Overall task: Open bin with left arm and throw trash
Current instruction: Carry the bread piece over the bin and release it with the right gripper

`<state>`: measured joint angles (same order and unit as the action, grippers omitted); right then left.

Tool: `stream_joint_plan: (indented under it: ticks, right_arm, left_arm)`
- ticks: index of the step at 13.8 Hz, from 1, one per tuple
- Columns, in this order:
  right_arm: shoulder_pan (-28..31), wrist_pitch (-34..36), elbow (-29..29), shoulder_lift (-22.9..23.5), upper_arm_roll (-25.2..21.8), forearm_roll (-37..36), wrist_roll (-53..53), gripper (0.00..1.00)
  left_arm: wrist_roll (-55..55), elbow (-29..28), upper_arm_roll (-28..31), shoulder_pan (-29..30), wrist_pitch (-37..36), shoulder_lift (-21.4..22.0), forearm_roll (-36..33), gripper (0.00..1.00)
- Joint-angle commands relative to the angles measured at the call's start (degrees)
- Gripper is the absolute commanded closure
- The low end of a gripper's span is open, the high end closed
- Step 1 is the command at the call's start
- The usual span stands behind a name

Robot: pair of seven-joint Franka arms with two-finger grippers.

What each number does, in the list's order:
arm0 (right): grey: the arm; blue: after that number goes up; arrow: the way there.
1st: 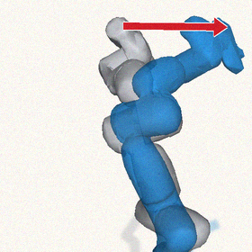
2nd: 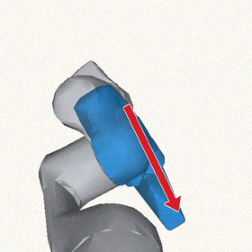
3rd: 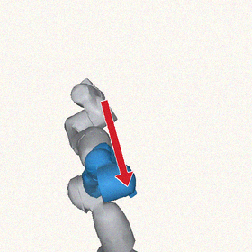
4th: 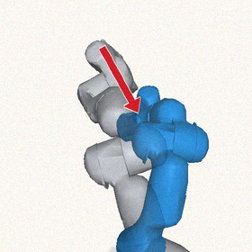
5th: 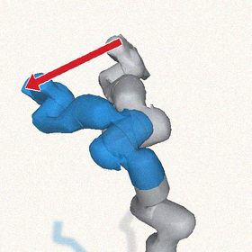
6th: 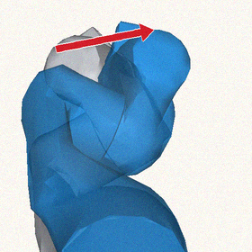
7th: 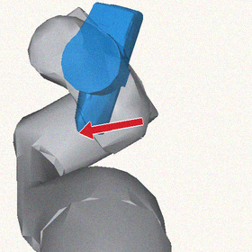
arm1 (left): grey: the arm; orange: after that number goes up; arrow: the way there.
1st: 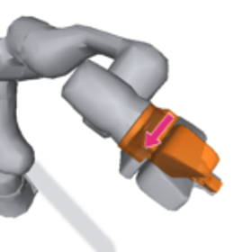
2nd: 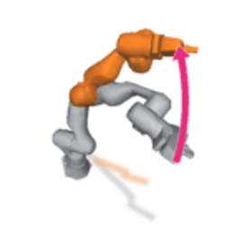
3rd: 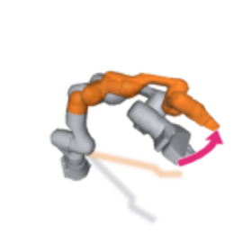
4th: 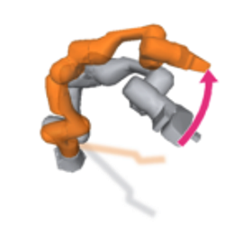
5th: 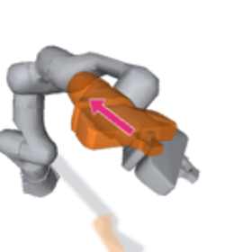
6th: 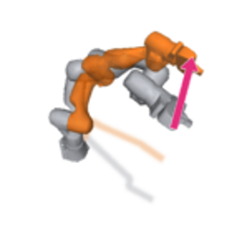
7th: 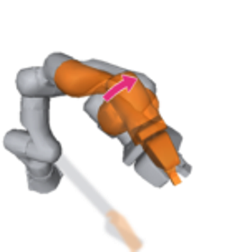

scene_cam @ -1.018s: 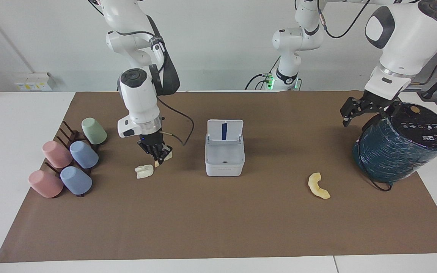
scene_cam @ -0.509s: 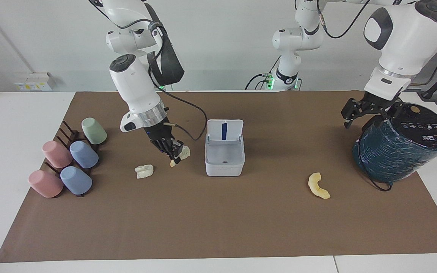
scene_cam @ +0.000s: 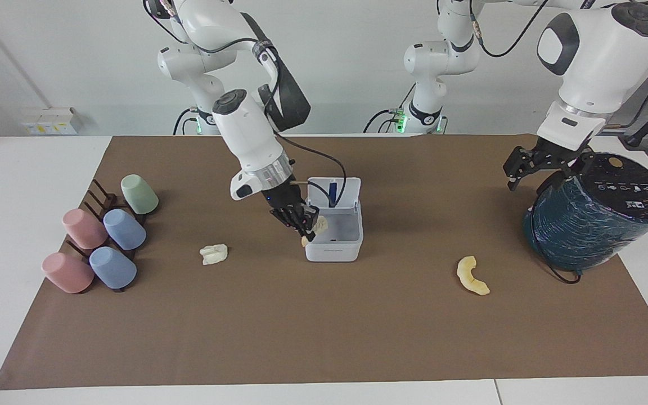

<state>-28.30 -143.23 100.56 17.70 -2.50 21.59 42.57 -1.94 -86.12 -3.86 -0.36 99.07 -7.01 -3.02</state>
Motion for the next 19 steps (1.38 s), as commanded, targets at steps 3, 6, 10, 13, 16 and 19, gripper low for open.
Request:
stream_joint_plan:
  ticks: [3,6,10,13,16,19]
  right_arm:
    - [-2.0,-2.1,0.3,1.5,0.1,1.7,-1.0,1.00]
    - [-2.7,-1.4,1.9,0.9,0.1,1.9,-0.5,1.00]
    - [-2.9,-1.2,3.8,0.2,0.8,4.8,-0.3,1.00]
    - [-3.0,-0.5,3.9,0.0,0.8,6.4,0.1,0.65]
    - [-3.0,-0.6,4.2,-0.1,0.8,6.4,1.5,0.22]
    - [-3.0,-0.7,4.1,-0.1,0.8,6.4,1.5,0.11]
  left_arm:
    - [-0.1,-6.1,0.0,0.6,0.5,4.0,2.4,0.00]
    - [0.1,-6.3,0.0,0.6,0.6,4.2,2.4,0.00]
    - [0.1,-6.4,0.0,0.5,0.9,4.2,2.4,0.00]
    - [0.1,-6.4,0.0,0.5,1.1,4.2,2.4,0.00]
    - [0.2,-6.5,-0.1,-0.1,1.1,3.5,2.4,0.00]
    - [4.8,-6.4,-0.3,-1.3,3.6,0.6,4.2,0.00]
